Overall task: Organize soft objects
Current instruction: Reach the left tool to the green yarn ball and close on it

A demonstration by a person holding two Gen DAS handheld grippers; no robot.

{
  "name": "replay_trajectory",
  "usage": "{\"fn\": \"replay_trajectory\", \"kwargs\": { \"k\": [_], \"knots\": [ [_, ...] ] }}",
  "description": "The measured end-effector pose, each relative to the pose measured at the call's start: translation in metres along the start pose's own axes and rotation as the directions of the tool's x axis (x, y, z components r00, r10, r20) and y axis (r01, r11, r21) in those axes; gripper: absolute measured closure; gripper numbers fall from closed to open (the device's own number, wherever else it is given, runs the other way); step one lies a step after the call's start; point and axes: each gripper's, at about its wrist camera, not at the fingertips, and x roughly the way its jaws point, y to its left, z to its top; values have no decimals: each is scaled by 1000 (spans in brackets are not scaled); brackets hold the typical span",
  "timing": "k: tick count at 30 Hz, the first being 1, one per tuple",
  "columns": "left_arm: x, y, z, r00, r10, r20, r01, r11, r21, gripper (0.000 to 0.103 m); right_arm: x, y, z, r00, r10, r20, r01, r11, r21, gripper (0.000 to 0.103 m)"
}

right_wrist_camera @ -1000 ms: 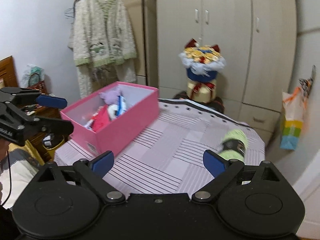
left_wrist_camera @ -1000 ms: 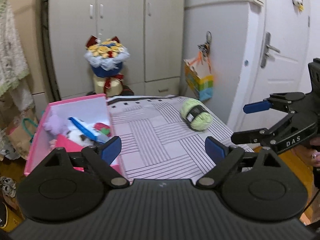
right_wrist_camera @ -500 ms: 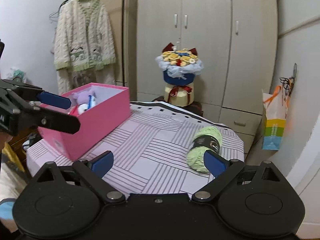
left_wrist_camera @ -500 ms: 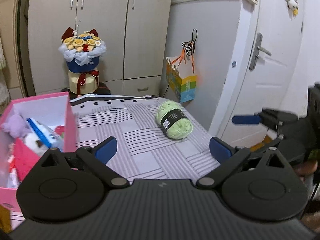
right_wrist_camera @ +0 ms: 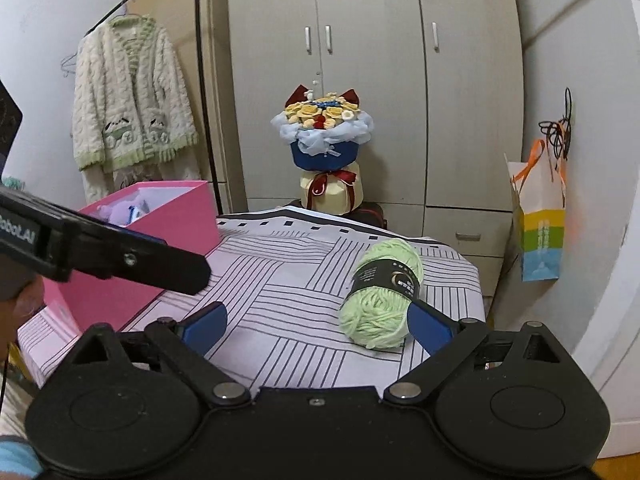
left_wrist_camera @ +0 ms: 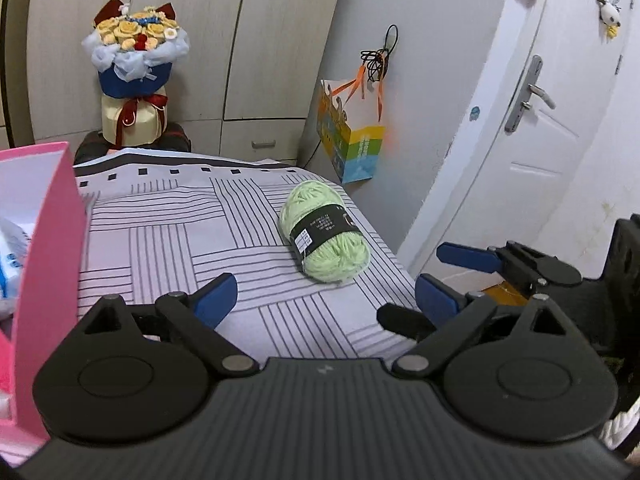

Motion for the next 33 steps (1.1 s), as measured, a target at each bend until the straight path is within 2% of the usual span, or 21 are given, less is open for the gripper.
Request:
{"fn": "replay_trajectory", "kwargs": {
  "k": [3, 5, 8, 12, 18, 22, 28, 31, 33],
  "knots": [
    [21, 6, 8, 999, 54, 2, -54, 997, -54, 7, 15, -5, 0, 1000, -18, -3, 18, 1000, -7, 5],
    [33, 11, 12, 996, 93, 7, -92, 992, -87, 7, 23, -9, 3, 998, -62, 27, 62, 998, 19, 5],
    [51, 16, 20, 995, 94, 13, -92, 990, -107, 7, 35, -14, 6, 997, -60, 40, 60, 998, 22, 5],
    [73, 18, 31, 998, 57, 7, -55, 990, -130, 7, 56, -18, 6, 998, -61, 4, 61, 998, 19, 5],
    [117, 19, 39, 998, -38, -45, 28, 979, -200, 15, 90, -27, 1, 996, -68, -57, 70, 997, 44, 5],
    [137, 22, 35, 997, -55, -62, 38, 968, -247, 18, 106, -36, -6, 993, -77, -86, 83, 994, 72, 5],
    [156, 36, 28, 995, -56, -77, 29, 949, -315, 21, 120, -51, -12, 993, -6, -115, 26, 984, 176, 6],
    [165, 42, 21, 993, -61, -101, 22, 937, -349, 27, 127, -55, -15, 991, 24, -132, 6, 976, 219, 12],
    [169, 44, 18, 988, -94, -120, 44, 932, -360, 30, 131, -55, -18, 989, 30, -146, 5, 972, 234, 25]
  ]
}}
